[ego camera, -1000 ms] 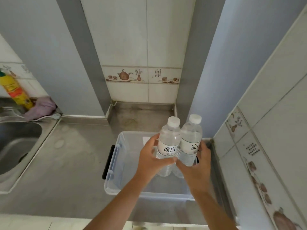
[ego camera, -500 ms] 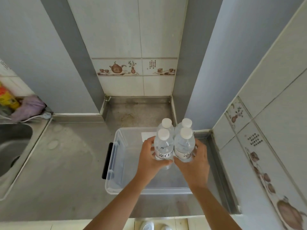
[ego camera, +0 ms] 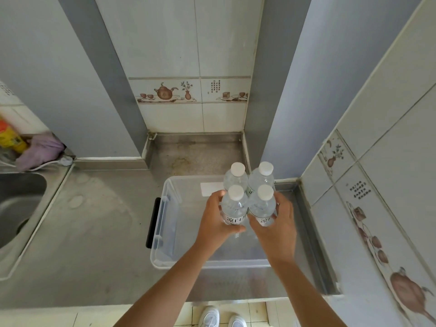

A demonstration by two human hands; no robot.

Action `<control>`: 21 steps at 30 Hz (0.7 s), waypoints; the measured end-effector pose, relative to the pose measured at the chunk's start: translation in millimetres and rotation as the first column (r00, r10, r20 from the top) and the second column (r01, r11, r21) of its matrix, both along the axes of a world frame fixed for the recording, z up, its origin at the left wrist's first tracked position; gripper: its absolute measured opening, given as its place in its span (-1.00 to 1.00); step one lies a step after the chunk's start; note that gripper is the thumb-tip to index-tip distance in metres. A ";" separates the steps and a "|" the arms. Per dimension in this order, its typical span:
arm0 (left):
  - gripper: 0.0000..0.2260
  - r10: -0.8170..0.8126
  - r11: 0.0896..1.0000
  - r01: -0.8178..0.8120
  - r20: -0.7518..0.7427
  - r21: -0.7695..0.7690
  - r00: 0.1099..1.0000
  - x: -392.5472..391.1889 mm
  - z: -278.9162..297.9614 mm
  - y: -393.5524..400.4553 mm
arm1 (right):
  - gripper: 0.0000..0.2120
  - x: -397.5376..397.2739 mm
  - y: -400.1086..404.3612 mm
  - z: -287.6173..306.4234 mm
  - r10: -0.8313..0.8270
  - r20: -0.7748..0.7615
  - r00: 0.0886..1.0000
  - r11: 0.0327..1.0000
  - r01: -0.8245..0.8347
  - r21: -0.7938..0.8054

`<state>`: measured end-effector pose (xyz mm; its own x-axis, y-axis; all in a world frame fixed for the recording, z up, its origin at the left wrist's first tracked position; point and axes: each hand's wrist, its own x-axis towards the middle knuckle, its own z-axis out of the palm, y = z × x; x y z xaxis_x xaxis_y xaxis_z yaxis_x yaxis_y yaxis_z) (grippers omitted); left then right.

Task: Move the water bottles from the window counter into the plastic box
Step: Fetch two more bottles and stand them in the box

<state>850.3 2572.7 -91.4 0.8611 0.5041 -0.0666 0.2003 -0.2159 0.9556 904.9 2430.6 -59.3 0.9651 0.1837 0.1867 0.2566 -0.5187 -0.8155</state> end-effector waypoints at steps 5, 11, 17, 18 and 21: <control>-0.31 -0.009 0.998 0.008 -0.021 -0.055 1.000 -8.2 6.2 7.5 | -0.29 1.6 -12.7 1.5 0.034 0.156 0.987 0.991 -0.012 -0.136; -0.27 -0.060 0.994 0.068 -0.096 0.085 0.994 -13.9 8.5 13.3 | -0.27 16.0 -35.2 -10.6 0.201 0.197 0.960 0.915 -0.113 -0.387; -0.29 -0.063 0.988 0.077 -0.111 0.134 0.992 -13.1 8.7 11.5 | -0.26 21.1 -36.5 -15.9 0.216 0.170 0.962 0.918 -0.140 -0.372; -0.29 -0.061 0.989 0.074 -0.103 0.128 0.993 -12.7 8.4 11.3 | -0.26 21.3 -36.3 -16.5 0.213 0.176 0.961 0.922 -0.139 -0.361; -0.28 -0.057 0.991 0.069 -0.101 0.114 0.993 -12.6 5.0 12.1 | -0.26 20.5 -35.6 -17.6 0.214 0.195 0.957 0.929 -0.138 -0.344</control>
